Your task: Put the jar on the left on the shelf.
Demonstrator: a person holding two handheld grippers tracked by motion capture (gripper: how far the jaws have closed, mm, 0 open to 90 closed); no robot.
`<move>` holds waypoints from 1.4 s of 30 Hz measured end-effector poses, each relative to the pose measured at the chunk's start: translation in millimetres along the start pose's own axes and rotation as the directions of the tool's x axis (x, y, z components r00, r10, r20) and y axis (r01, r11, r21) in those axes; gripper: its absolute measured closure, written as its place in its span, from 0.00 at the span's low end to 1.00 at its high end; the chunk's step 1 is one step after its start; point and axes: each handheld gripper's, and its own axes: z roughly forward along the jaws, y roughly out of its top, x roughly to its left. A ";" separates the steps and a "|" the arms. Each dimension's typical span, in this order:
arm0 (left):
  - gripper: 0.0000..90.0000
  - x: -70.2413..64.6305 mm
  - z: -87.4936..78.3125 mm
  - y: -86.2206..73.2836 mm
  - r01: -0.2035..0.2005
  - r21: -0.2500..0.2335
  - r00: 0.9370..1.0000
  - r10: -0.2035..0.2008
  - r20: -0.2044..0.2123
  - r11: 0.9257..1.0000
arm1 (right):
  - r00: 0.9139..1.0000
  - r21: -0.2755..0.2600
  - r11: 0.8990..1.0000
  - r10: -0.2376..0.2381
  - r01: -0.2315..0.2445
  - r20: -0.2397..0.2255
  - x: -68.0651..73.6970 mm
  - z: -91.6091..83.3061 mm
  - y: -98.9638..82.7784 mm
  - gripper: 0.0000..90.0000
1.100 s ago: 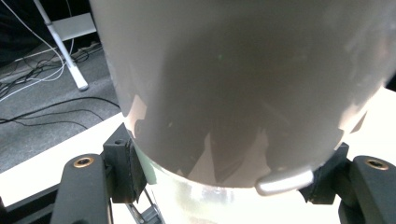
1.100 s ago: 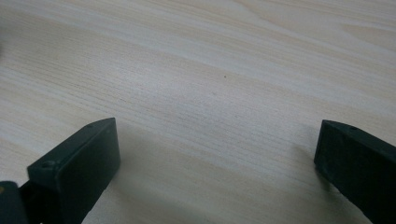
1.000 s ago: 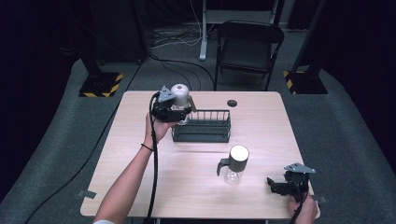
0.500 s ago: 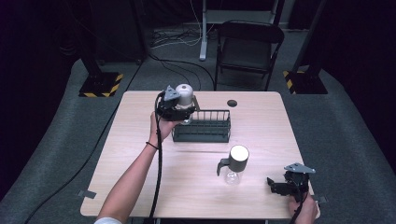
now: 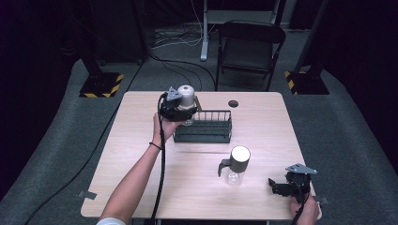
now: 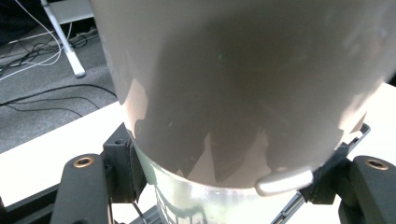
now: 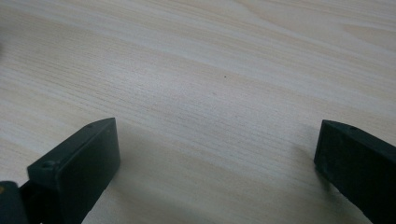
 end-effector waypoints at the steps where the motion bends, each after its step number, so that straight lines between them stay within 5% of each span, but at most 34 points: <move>1: 0.34 0.1 1.5 -0.5 0.002 0.002 1.000 -0.002 -0.001 1.000 | 1.000 0.000 1.000 0.000 0.000 0.000 0.0 0.0 0.0 0.00; 42: 0.34 -0.3 27.1 -14.4 0.041 0.042 0.999 -0.041 -0.007 0.998 | 1.000 0.000 1.000 -0.001 0.001 -0.001 0.0 0.0 0.0 0.00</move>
